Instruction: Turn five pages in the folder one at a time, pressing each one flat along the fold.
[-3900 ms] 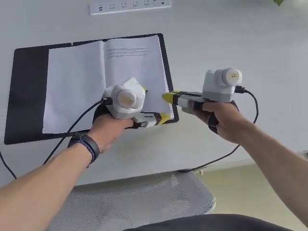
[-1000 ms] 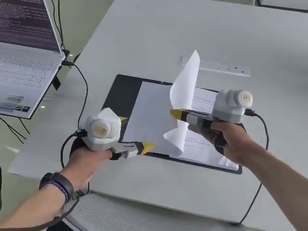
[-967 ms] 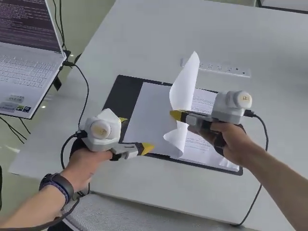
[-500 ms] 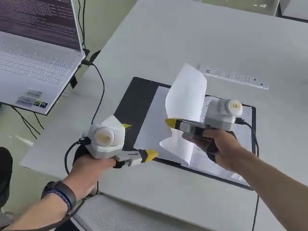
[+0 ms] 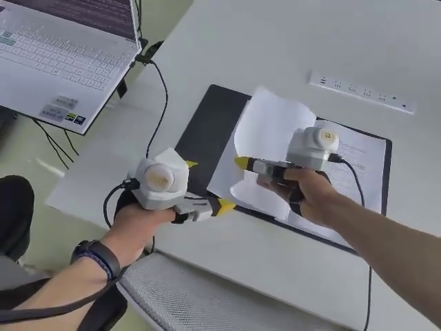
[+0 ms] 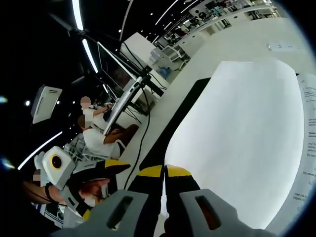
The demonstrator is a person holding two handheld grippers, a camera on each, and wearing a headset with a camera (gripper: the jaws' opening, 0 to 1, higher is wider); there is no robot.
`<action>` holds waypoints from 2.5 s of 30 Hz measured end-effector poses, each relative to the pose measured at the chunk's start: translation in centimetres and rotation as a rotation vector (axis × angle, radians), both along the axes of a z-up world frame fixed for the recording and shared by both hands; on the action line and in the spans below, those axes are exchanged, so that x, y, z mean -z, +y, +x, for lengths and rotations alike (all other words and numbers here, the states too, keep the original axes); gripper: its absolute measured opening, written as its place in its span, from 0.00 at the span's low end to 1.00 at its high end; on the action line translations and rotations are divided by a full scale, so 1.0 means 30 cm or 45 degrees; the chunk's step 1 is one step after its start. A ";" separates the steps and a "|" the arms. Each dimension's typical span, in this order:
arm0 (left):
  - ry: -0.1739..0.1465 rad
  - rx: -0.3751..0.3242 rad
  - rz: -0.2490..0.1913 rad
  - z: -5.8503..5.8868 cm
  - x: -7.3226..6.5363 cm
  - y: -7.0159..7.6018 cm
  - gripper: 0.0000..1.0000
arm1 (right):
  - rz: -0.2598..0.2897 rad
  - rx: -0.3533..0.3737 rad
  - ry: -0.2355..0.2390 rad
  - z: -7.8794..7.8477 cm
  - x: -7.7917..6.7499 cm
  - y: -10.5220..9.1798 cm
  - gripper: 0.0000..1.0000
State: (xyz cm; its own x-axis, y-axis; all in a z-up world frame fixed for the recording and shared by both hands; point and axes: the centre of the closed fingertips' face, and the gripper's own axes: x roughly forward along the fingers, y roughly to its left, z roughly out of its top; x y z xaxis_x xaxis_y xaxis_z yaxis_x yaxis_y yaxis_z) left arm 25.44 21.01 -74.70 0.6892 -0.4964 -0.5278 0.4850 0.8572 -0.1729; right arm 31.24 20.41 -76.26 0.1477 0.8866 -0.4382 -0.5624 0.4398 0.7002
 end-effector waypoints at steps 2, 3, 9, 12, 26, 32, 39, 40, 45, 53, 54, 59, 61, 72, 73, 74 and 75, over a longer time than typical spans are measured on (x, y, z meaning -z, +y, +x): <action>0.004 0.001 0.001 0.001 0.001 0.000 0.70 | -0.014 -0.005 0.015 0.009 0.030 0.007 0.00; 0.006 0.003 0.001 0.000 -0.001 -0.003 0.70 | -0.027 -0.004 0.022 0.015 0.050 0.007 0.00; 0.010 0.004 -0.003 -0.005 -0.024 -0.014 0.69 | -0.038 0.012 0.058 0.034 0.097 0.007 0.00; 0.014 0.005 -0.004 -0.004 -0.024 -0.015 0.68 | -0.045 0.017 0.066 0.037 0.111 0.009 0.00; 0.023 0.006 0.011 -0.001 -0.034 -0.014 0.65 | -0.021 -0.002 0.065 0.012 0.096 0.023 0.09; 0.019 0.001 0.019 0.012 -0.037 -0.004 0.60 | 0.014 0.010 0.045 0.020 0.055 -0.001 0.17; 0.014 0.008 0.044 0.038 -0.043 -0.007 0.56 | 0.025 0.051 -0.010 0.049 0.002 -0.065 0.17; 0.014 0.016 0.053 0.045 -0.039 -0.010 0.56 | 0.023 0.059 -0.023 0.054 -0.006 -0.079 0.17; 0.009 0.039 0.058 0.074 -0.036 -0.036 0.53 | 0.018 0.090 -0.057 0.064 -0.037 -0.139 0.17; 0.072 0.161 0.119 0.089 0.047 -0.102 0.47 | 0.017 0.142 -0.097 0.046 -0.099 -0.229 0.17; 0.078 0.171 0.126 0.089 0.057 -0.108 0.45 | 0.019 0.145 -0.100 0.044 -0.104 -0.237 0.16; 0.097 0.181 0.170 0.099 0.104 -0.104 0.40 | 0.031 0.172 -0.110 0.038 -0.113 -0.285 0.15; 0.104 0.182 0.172 0.099 0.117 -0.103 0.40 | 0.026 0.176 -0.110 0.036 -0.108 -0.297 0.15; 0.165 0.202 0.243 0.065 0.210 -0.090 0.39 | 0.013 0.200 -0.090 0.052 -0.080 -0.353 0.15; 0.155 0.199 0.244 0.061 0.208 -0.089 0.40 | 0.012 0.201 -0.090 0.057 -0.078 -0.357 0.15; 0.147 0.199 0.242 0.056 0.205 -0.091 0.40 | 0.012 0.204 -0.089 0.062 -0.077 -0.362 0.15; 0.140 0.198 0.242 0.056 0.204 -0.091 0.40 | 0.013 0.207 -0.089 0.065 -0.076 -0.365 0.15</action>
